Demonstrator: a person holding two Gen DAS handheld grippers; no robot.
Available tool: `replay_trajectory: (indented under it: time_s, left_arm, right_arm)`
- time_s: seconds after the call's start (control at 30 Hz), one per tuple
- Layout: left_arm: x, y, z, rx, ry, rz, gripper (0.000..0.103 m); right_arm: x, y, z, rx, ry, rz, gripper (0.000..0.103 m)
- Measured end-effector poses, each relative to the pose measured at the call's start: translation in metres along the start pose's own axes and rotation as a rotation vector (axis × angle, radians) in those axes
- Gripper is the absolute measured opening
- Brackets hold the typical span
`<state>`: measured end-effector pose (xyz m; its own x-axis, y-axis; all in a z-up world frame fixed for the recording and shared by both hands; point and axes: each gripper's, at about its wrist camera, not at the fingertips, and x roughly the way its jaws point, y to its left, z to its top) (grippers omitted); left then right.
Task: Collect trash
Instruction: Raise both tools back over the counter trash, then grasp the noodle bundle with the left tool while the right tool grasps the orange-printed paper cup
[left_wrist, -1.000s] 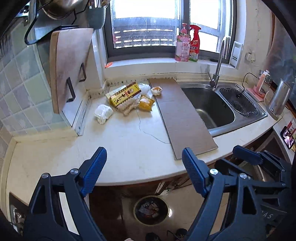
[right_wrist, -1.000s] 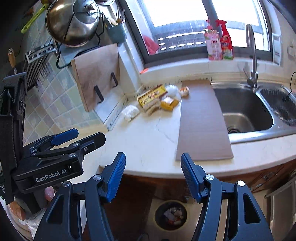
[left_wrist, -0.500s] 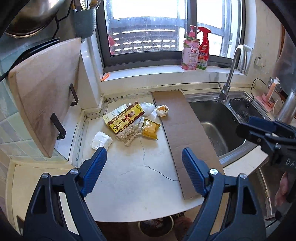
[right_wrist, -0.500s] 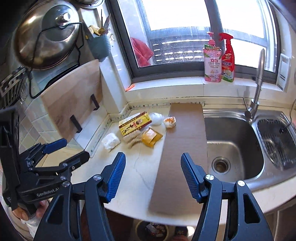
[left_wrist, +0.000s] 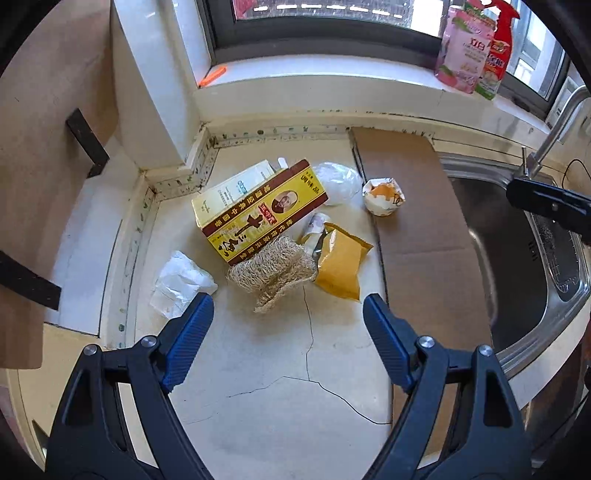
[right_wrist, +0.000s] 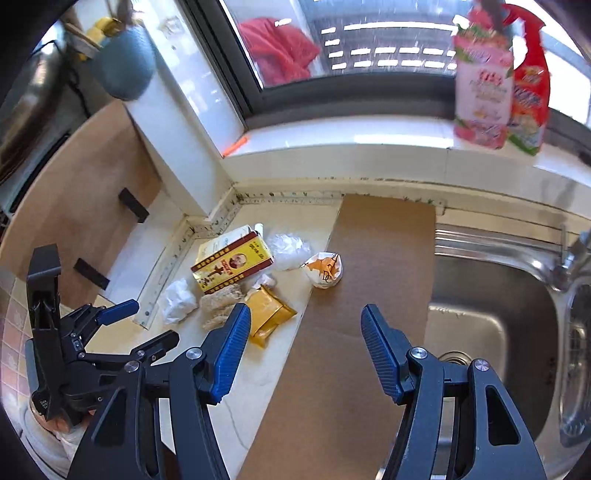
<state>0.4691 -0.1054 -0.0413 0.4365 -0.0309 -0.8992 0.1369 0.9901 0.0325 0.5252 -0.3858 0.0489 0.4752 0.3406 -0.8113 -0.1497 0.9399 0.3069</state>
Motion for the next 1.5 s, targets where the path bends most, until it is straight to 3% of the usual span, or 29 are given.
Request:
replay_trajectory:
  time_s: [0.2, 0.37, 0.63, 0.73, 0.93, 1.07, 1.13, 1.2, 1.4, 1.5]
  left_arm:
    - [0.057, 0.015, 0.004, -0.044, 0.077, 0.015, 0.078]
    - [0.074, 0.018, 0.006, -0.039, 0.090, 0.005, 0.078]
    - [0.099, 0.015, 0.008, 0.031, 0.115, 0.041, 0.078]
    - [0.112, 0.011, 0.011, 0.063, 0.132, 0.059, 0.078]
    - [0.126, 0.008, 0.021, 0.076, 0.138, 0.054, 0.077]
    - [0.135, 0.004, 0.024, 0.092, 0.160, 0.046, 0.074]
    - [0.140, 0.003, 0.023, 0.091, 0.175, 0.035, 0.068]
    - [0.145, 0.004, 0.021, 0.081, 0.197, 0.034, 0.050]
    - [0.139, 0.014, 0.016, -0.011, 0.191, 0.004, 0.035]
    - [0.130, 0.019, 0.009, -0.058, 0.188, -0.014, 0.033]
  right_arm:
    - [0.100, -0.030, 0.024, 0.020, 0.092, 0.031, 0.063]
    - [0.169, -0.038, 0.029, 0.008, 0.123, 0.025, 0.063]
    - [0.230, -0.022, 0.023, -0.064, 0.161, 0.019, 0.063]
    - [0.230, -0.013, 0.019, -0.100, 0.139, 0.019, 0.063]
    - [0.234, 0.003, 0.012, -0.169, 0.142, 0.041, 0.041]
    - [0.229, 0.008, 0.006, -0.180, 0.138, 0.066, 0.040]
    - [0.228, 0.011, 0.002, -0.184, 0.136, 0.078, 0.039]
    - [0.223, 0.010, -0.001, -0.182, 0.136, 0.096, 0.039]
    - [0.210, 0.013, -0.009, -0.150, 0.123, 0.139, 0.038]
    - [0.200, 0.014, -0.012, -0.134, 0.109, 0.154, 0.038]
